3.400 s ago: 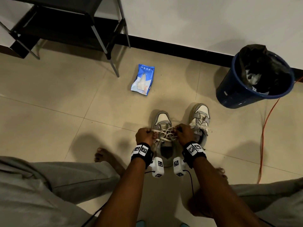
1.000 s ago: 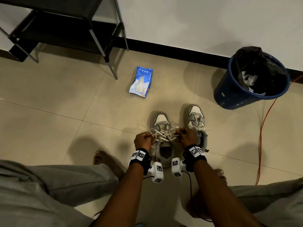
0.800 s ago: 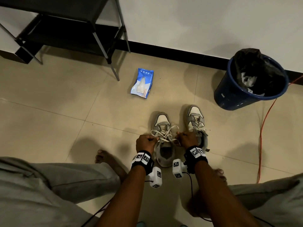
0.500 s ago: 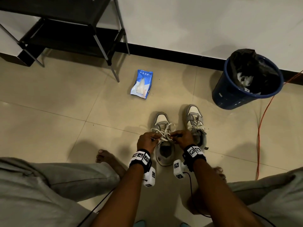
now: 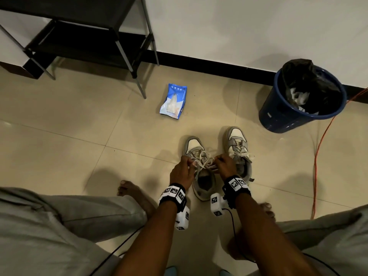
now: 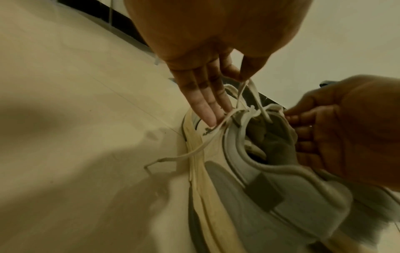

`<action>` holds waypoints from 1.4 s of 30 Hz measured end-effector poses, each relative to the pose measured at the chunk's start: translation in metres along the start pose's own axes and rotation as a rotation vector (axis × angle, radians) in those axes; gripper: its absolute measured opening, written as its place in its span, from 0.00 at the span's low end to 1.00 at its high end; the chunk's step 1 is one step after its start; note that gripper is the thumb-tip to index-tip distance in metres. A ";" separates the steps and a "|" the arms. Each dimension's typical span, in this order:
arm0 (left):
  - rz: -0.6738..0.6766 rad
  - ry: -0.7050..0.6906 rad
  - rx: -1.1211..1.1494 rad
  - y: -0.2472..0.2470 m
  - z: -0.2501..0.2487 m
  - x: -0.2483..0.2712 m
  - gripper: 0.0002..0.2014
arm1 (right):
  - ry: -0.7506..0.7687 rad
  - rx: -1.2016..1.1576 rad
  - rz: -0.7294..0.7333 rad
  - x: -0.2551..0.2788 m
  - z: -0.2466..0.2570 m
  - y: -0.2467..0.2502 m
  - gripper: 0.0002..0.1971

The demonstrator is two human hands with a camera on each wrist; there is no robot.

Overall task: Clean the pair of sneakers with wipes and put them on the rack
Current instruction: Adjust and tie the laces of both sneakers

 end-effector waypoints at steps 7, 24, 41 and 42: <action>0.010 0.196 0.312 -0.010 0.019 0.000 0.09 | -0.023 -0.024 0.163 0.007 0.003 -0.002 0.11; -0.156 0.364 0.529 0.005 0.032 -0.005 0.03 | -0.087 -0.307 0.081 0.001 -0.009 -0.011 0.06; -0.067 0.515 0.532 0.006 0.042 -0.016 0.10 | -0.104 -0.314 -0.118 0.000 -0.014 -0.006 0.06; -0.084 0.532 0.540 0.005 0.043 -0.015 0.09 | -0.105 -0.328 -0.107 0.001 -0.012 -0.010 0.07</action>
Point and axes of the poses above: each hand's wrist, its own x-axis away from the middle knuckle, its own y-axis out of the back of the hand, z = x × y, the point moved 3 cm from there along -x, towards the middle knuckle
